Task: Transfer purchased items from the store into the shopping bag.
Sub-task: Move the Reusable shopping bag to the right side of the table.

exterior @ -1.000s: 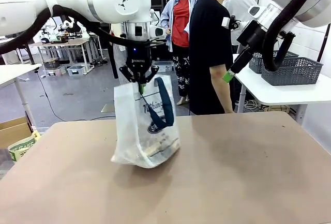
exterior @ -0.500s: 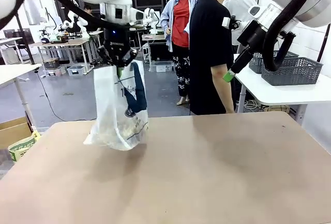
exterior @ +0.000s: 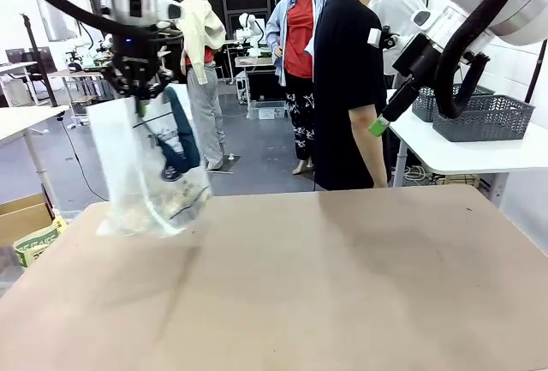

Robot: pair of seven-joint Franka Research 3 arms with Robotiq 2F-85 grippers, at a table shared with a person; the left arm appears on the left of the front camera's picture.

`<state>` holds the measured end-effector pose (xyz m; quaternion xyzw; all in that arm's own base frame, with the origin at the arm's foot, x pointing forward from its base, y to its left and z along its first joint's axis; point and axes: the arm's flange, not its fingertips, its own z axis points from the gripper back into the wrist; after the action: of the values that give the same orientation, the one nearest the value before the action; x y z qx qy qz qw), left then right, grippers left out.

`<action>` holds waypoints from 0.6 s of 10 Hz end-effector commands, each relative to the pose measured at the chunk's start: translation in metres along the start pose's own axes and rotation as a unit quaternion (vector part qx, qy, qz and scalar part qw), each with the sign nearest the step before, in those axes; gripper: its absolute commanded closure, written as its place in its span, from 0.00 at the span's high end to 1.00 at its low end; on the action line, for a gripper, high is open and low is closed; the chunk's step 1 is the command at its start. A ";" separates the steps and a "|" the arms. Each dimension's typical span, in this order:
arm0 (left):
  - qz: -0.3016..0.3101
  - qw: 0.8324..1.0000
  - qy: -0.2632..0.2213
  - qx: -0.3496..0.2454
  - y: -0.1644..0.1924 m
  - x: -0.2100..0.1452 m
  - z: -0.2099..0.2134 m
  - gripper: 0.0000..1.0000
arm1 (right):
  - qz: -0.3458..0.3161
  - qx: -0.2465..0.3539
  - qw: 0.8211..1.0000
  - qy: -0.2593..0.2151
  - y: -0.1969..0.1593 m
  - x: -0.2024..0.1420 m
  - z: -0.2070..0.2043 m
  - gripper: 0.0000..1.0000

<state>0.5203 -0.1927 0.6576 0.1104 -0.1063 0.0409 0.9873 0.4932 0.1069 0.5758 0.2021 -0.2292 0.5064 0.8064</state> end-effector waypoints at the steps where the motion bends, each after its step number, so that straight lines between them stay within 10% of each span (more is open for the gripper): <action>1: 0.012 1.000 -0.028 0.004 0.040 -0.024 -0.010 0.00 | -0.006 -0.003 1.000 -0.004 0.001 0.001 -0.001 1.00; 6: 0.024 0.997 -0.068 -0.002 0.102 -0.030 -0.046 0.00 | -0.006 -0.003 1.000 -0.004 0.001 0.001 -0.001 1.00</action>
<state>0.4955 -0.0919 0.6319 0.1147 -0.1480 0.0785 0.9792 0.4931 0.1076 0.5759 0.2019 -0.2290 0.5069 0.8061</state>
